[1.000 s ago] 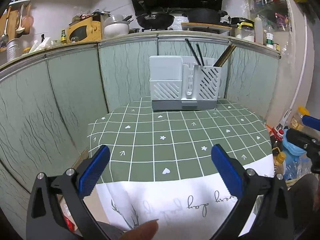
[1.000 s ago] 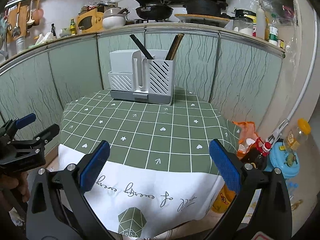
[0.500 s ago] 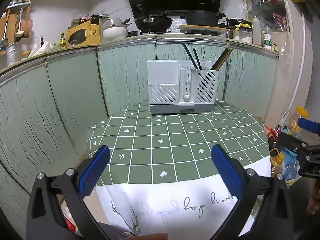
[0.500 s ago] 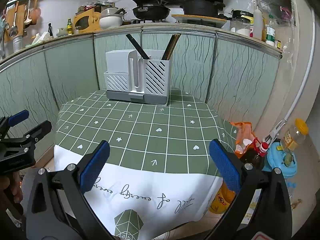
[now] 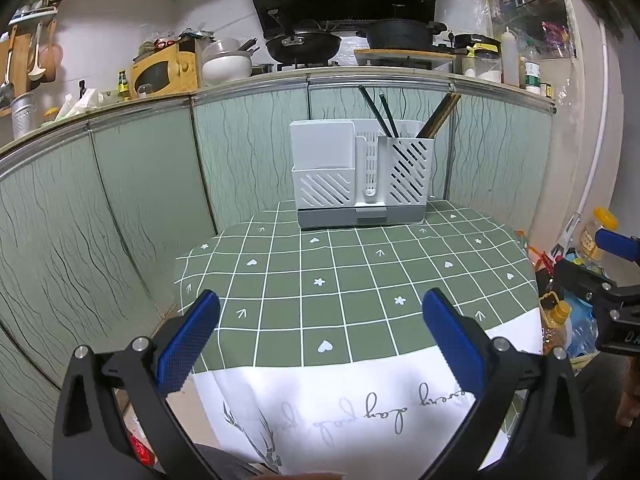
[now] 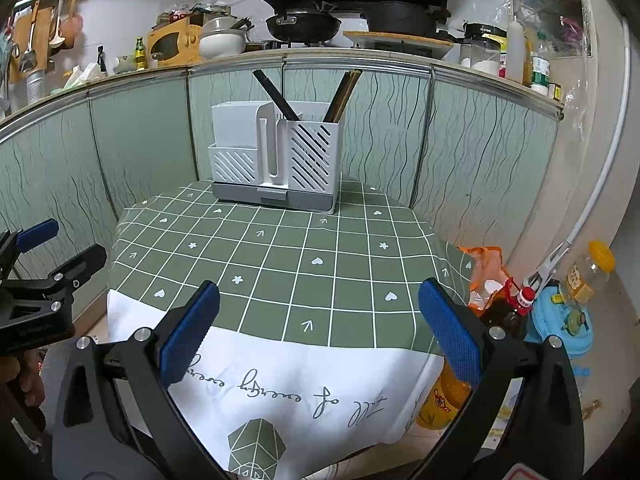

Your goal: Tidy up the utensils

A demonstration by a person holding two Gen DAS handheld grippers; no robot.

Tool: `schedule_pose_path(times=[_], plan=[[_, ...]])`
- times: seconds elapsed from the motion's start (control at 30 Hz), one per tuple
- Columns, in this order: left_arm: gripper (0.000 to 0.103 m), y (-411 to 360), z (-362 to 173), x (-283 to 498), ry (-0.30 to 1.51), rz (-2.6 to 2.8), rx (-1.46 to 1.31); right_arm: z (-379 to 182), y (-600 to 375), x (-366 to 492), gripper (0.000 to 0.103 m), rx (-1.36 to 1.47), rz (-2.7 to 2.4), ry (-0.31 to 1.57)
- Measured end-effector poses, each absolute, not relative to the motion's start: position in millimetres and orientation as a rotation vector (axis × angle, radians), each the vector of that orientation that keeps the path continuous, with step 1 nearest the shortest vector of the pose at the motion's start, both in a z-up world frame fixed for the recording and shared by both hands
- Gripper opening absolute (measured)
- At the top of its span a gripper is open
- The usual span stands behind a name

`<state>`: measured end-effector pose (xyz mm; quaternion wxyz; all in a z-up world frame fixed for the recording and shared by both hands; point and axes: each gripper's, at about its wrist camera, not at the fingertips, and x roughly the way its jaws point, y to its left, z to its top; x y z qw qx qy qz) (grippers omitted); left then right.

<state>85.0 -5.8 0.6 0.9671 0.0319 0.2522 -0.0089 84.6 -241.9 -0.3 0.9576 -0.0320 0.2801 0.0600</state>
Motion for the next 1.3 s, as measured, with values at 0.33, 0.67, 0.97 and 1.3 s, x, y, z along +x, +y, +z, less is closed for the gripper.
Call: schedule_pose_path(times=[0.33, 0.67, 0.97, 1.3], plan=[[0.098, -6.0, 2.5, 83.5, 0.51, -0.021, 0.067, 0.1, -242.4, 84.9, 0.095, -0.058, 0.123, 0.569], [0.098, -7.9, 6.9, 79.9, 0.501, -0.031, 0.07, -0.5, -242.2, 83.9, 0.095, -0.053, 0.126, 0.578], [0.098, -7.6, 6.1, 79.2, 0.499, -0.01, 0.081, -0.7, -240.9, 83.9, 0.095, -0.051, 0.129, 0.578], [0.098, -10.1, 6.7, 79.1, 0.502, -0.01, 0.089, -0.8, -239.5, 82.4, 0.095, -0.055, 0.132, 0.581]])
